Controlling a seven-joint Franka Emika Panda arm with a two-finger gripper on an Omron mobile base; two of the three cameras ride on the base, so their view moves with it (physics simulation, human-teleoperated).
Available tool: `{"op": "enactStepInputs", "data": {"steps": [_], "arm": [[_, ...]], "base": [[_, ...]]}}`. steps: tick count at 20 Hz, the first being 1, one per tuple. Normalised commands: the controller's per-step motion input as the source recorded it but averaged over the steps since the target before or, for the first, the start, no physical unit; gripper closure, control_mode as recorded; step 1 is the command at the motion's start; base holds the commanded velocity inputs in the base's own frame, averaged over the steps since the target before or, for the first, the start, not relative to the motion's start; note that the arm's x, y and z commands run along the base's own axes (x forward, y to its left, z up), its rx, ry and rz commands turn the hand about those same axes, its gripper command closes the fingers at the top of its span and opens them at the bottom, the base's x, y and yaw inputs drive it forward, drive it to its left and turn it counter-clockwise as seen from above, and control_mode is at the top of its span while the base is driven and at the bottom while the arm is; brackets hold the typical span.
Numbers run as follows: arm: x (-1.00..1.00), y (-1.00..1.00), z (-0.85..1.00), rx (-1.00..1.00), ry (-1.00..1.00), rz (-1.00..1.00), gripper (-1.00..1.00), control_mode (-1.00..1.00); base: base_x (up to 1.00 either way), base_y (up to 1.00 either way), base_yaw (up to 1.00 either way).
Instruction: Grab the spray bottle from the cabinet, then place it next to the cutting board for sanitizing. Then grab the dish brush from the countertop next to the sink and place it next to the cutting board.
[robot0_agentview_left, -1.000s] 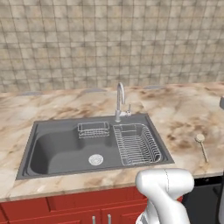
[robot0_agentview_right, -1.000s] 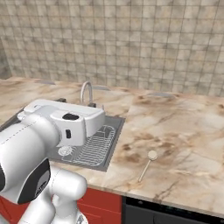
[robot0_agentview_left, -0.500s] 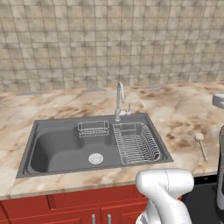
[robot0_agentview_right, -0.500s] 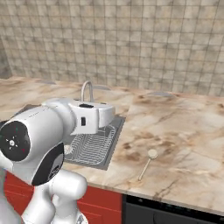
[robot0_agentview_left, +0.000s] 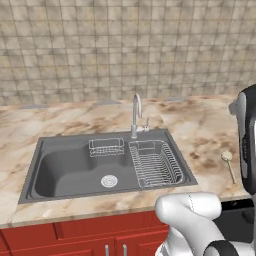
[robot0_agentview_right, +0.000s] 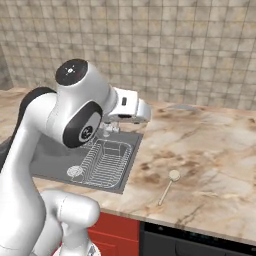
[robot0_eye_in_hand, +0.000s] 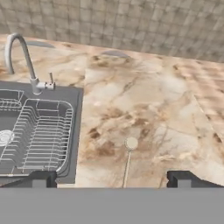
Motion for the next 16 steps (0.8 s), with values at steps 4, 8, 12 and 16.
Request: {"op": "enactStepInputs", "data": {"steps": [4, 8, 12, 16], "arm": [[0.0, -0.62, -0.82, 0.0, 0.51, 0.0, -1.0, -1.0], [0.0, -0.56, -1.0, 0.0, 0.41, 0.0, -1.0, -1.0], [0.0, -0.49, -1.0, 0.0, 0.28, 0.0, -1.0, -1.0], [0.08, -0.39, -0.99, 0.0, 0.14, 0.0, -1.0, -1.0]], "base": [[0.0, 0.0, 0.0], [0.0, 0.0, 0.0], [0.0, 0.0, 0.0], [0.0, 0.0, 0.0]]}}
